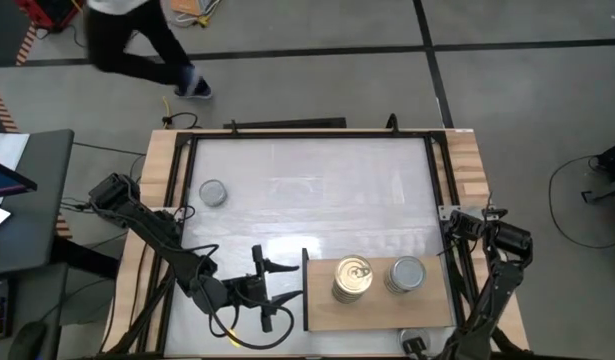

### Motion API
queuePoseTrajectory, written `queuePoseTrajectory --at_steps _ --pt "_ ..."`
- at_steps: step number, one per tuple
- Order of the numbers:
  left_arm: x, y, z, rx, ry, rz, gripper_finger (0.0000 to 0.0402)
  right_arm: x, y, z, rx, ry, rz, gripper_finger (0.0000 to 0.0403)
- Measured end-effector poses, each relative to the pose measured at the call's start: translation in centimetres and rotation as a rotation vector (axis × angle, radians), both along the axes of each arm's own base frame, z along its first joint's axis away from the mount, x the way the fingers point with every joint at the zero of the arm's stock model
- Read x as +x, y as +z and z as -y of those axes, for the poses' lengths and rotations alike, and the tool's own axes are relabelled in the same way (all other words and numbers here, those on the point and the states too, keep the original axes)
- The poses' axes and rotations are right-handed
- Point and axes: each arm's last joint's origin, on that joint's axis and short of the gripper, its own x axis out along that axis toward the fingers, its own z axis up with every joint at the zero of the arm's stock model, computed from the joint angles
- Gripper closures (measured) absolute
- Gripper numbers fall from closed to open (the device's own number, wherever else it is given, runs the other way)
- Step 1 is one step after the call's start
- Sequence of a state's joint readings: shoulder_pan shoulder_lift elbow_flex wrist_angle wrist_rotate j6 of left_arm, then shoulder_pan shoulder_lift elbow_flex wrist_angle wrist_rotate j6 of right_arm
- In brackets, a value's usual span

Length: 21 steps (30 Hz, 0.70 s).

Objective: Stack canned seafood by type on shelf
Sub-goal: Stack the green tuna can on top of the green tuna can on the shelf

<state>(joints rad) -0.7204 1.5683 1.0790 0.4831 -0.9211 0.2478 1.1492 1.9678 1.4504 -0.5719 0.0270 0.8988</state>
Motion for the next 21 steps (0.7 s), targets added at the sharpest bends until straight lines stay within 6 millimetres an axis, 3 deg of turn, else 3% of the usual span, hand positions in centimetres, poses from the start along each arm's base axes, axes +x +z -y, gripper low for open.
queuePoseTrajectory --at_steps 5,21 --pt "0.0 -0.01 0.0 0.003 0.0 -0.001 0.0173 -0.01 -0.56 0.29 0.013 -0.021 -0.067 0.0334" --pt "-0.02 -0.01 0.03 0.009 0.0 -0.002 0.0173 -0.18 -0.46 0.01 0.026 0.015 -0.048 0.0373"
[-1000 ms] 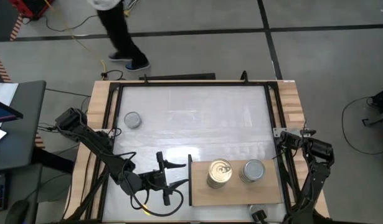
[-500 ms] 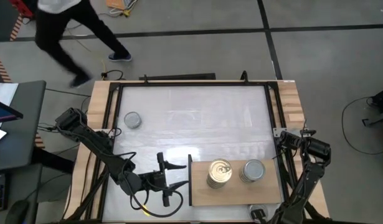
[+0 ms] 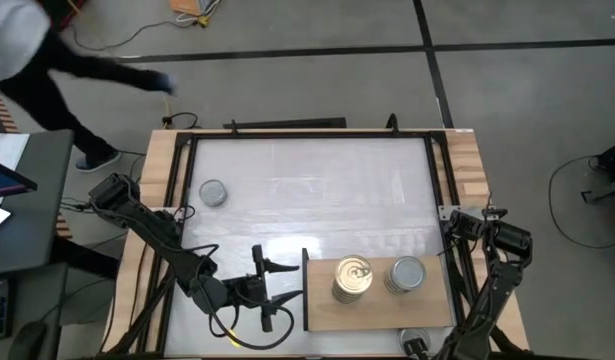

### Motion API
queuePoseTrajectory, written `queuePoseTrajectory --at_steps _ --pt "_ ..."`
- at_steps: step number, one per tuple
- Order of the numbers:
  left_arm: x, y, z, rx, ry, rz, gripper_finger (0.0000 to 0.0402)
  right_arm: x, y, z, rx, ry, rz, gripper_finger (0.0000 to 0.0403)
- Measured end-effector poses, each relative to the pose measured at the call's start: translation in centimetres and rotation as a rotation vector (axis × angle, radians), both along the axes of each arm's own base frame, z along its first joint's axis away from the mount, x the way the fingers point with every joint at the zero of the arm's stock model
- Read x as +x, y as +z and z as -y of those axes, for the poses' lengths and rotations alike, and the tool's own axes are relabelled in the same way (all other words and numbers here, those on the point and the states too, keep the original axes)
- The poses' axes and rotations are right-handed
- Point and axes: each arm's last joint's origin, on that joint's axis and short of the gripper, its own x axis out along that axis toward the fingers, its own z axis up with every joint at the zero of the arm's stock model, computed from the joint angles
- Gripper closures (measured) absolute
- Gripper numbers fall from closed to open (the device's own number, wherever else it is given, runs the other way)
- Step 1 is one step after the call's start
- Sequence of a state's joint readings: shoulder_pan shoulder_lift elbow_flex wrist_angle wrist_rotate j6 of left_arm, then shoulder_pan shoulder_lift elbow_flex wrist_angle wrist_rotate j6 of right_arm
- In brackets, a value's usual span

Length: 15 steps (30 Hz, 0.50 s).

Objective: Stack canned seafood by type on shelf
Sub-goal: Stack the green tuna can on top of the green tuna can on the shelf

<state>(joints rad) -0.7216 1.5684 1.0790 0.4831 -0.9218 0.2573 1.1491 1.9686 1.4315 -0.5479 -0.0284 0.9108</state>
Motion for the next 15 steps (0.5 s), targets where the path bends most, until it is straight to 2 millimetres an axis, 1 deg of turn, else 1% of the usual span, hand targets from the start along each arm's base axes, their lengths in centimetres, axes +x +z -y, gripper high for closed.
queuePoseTrajectory --at_steps 6,8,11,13,15 --pt "0.0 0.0 0.0 0.008 0.0 -0.002 0.0173 0.3 0.3 -0.6 0.063 0.024 0.044 0.0382" --pt "0.0 0.0 0.0 0.011 0.0 -0.002 0.0173 0.3 -0.1 -0.8 0.056 0.026 0.04 0.0381" --pt "0.0 0.0 0.0 0.011 0.0 -0.002 0.0173 0.3 -1.8 -0.7 0.012 0.05 -0.036 0.0381" --pt "0.0 0.0 0.0 0.011 0.0 -0.002 0.0173 0.2 -2.1 -0.4 -0.014 0.053 -0.074 0.0381" --pt "0.0 0.0 0.0 0.01 0.001 -0.002 0.0173 0.2 -1.8 -0.3 -0.015 0.05 -0.074 0.0381"
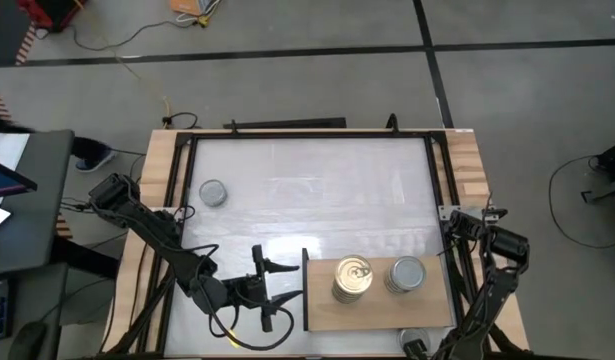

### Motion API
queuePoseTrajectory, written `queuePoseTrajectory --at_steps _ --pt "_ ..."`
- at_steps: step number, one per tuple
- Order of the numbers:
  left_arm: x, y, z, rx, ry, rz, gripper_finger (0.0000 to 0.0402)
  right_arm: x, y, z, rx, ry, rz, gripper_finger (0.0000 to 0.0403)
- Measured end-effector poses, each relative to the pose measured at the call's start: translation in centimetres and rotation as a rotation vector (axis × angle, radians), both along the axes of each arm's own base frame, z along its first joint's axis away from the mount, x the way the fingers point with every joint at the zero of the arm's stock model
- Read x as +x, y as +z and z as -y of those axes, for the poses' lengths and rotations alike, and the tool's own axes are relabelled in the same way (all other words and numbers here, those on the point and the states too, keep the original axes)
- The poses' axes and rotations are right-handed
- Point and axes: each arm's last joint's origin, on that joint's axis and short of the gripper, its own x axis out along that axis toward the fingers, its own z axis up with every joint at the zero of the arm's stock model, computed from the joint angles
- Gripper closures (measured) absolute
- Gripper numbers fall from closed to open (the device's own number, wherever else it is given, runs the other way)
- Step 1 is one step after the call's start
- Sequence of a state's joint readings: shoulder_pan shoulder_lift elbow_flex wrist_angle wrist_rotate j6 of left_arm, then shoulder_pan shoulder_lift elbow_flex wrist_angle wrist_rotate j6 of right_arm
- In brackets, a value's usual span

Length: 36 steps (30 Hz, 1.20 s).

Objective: Stack canned seafood by type on shelf
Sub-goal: Stack the green tuna can on top of the green tuna can on the shelf

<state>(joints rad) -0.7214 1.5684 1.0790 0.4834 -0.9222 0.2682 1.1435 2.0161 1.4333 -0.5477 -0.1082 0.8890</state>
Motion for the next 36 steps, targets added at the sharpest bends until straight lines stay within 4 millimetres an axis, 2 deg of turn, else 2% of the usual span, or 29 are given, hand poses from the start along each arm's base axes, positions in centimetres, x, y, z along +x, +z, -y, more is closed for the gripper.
queuePoseTrajectory --at_steps 14,16,19,20,24,36 --pt "0.0 0.0 0.0 0.0 0.001 0.0 0.0173 -0.1 -0.3 0.4 -0.055 0.013 0.003 0.0381" --pt "0.0 0.0 0.0 0.0 0.001 0.0 0.0173 -0.3 -0.5 1.2 -0.152 -0.004 0.005 0.0381" --pt "0.0 0.0 0.0 0.0 0.0 0.0 0.0173 -0.9 -0.9 4.8 -0.503 -0.204 -0.12 0.0383" --pt "0.0 0.0 0.0 0.0 -0.001 0.0 0.0173 -0.9 -1.0 5.4 -0.552 -0.221 -0.149 0.0383" --pt "-0.2 0.0 0.3 0.0 -0.007 0.0 0.0173 0.3 0.5 3.8 -0.347 -0.15 -0.004 0.0383" --pt "-0.4 0.0 0.5 0.002 -0.014 0.0 0.0173 -0.3 0.0 3.0 -0.341 -0.133 0.015 0.0382"
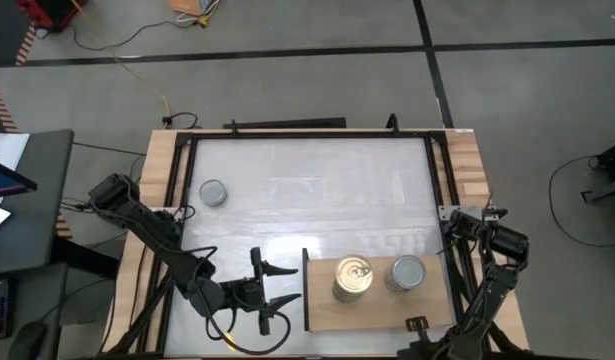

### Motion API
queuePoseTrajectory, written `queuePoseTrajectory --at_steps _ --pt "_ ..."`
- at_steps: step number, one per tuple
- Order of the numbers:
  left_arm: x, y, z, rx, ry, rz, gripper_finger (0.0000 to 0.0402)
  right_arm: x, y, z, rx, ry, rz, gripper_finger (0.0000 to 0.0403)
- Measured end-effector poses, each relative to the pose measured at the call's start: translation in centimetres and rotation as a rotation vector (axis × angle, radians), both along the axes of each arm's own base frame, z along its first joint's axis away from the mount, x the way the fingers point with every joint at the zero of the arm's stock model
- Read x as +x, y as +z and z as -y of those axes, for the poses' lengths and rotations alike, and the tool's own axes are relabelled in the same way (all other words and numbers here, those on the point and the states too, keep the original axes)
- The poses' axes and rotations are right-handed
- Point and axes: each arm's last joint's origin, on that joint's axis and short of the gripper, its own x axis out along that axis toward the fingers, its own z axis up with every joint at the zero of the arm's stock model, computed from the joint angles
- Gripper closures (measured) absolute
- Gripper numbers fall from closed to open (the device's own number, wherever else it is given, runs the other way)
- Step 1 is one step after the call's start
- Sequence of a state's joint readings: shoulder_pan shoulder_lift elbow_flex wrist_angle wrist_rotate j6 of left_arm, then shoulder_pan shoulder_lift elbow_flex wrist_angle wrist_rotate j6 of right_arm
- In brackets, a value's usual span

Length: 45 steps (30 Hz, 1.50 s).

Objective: Stack canned seafood by type on shelf
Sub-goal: Stack the green tuna can on top of the green tuna can on the shelf

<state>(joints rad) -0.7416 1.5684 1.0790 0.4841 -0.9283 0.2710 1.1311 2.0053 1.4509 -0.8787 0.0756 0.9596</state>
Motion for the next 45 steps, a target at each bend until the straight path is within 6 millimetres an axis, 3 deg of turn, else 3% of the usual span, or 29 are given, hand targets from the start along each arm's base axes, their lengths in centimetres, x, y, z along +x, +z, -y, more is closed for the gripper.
queuePoseTrajectory --at_steps 9,15,22,30,39,45 --pt "0.0 0.0 0.0 -0.002 -0.003 0.0 0.0173 -0.1 -3.0 1.1 -0.227 -0.05 -0.075 0.0382" --pt "0.0 0.0 0.0 0.002 -0.002 -0.001 0.0173 -0.1 -2.3 1.1 -0.269 -0.045 -0.049 0.0382" --pt "0.0 0.0 0.0 0.003 -0.003 -0.001 0.0173 -0.9 -1.4 2.9 -0.515 -0.179 -0.036 0.0383" --pt "-0.2 0.0 0.3 0.002 -0.011 -0.001 0.0173 -0.2 -0.4 1.5 -0.414 -0.095 0.007 0.0381" --pt "-0.3 0.0 0.3 -0.003 -0.013 0.0 0.0173 -0.5 0.1 1.6 -0.432 -0.087 -0.009 0.0378" --pt "-0.3 0.0 0.3 -0.005 -0.013 0.0 0.0173 -1.3 0.3 2.0 -0.504 -0.067 -0.038 0.034"
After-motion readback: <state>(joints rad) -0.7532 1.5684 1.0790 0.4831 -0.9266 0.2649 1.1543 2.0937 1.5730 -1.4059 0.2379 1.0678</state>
